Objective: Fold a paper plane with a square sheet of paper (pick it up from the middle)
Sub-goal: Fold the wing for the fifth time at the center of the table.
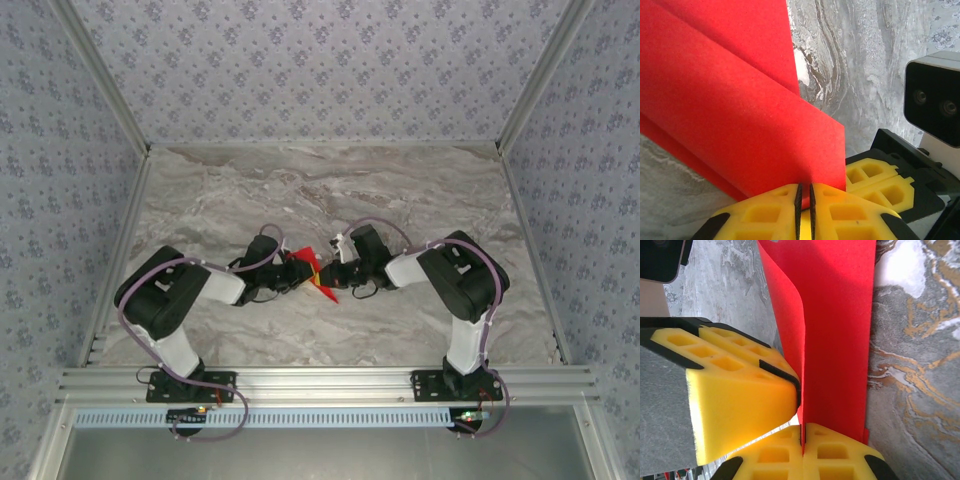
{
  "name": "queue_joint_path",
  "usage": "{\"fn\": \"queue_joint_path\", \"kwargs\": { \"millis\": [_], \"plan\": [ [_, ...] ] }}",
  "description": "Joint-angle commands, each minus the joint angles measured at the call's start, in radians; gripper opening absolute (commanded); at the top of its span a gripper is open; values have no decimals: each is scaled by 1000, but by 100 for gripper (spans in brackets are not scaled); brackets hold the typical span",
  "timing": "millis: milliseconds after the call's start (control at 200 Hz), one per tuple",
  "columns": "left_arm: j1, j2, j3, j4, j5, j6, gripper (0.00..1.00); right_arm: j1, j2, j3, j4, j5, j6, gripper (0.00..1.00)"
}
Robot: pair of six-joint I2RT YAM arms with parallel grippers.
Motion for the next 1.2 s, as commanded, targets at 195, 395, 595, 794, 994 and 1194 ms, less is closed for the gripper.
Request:
{"fn": "queue_joint_path", "kwargs": {
  "millis": [195, 395, 595, 794, 994, 1194],
  "plan": [
    [-7, 30, 18, 3, -22, 36, 14, -6, 9, 10, -119, 19, 2, 13],
    [-5, 37, 16, -26, -35, 36, 13, -10, -37, 20, -169, 9, -11, 19],
    [-6, 46, 21, -40, -36, 37, 13, -13, -78, 15, -206, -6, -27, 23],
    [-6, 49, 29, -44, -32, 39, 12, -14, -100, 23, -306, 33, -102, 24],
    [-6, 50, 32, -49, -30, 41, 12, -14, -73, 33, -328, 42, -114, 18],
    [-5, 45, 37, -53, -23, 41, 12, -13, -34, 27, -333, 48, -108, 11]
  ]
}}
